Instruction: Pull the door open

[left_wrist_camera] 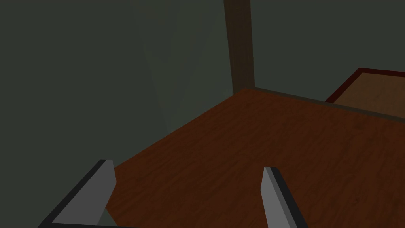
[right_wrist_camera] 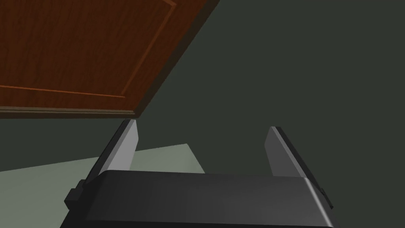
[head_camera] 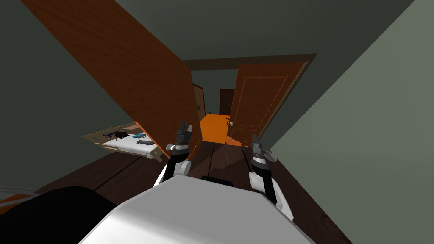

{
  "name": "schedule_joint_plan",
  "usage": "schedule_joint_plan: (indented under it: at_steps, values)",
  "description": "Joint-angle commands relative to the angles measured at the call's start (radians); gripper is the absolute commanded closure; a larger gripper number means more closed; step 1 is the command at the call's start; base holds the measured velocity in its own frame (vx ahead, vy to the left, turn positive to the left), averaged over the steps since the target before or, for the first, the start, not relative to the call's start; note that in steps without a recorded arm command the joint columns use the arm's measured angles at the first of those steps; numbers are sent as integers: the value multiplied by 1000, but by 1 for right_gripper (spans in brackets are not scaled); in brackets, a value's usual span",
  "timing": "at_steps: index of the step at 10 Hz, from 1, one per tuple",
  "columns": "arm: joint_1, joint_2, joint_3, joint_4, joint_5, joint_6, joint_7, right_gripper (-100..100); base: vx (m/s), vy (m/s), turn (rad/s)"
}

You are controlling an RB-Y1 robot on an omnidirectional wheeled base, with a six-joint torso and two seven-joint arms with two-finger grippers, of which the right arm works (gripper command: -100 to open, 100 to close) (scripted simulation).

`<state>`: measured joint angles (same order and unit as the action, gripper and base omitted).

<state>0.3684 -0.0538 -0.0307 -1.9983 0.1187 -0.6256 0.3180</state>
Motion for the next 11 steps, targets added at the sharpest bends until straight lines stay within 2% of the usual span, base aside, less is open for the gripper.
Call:
schedule_joint_plan:
  at_steps: [1, 11]
  values:
    - [-6, -2, -4, 31, 12, -7, 27, -100, 101, 12, -5]
    - [-84, -26, -59, 273, 80, -51, 188, -100, 99, 10, -7]
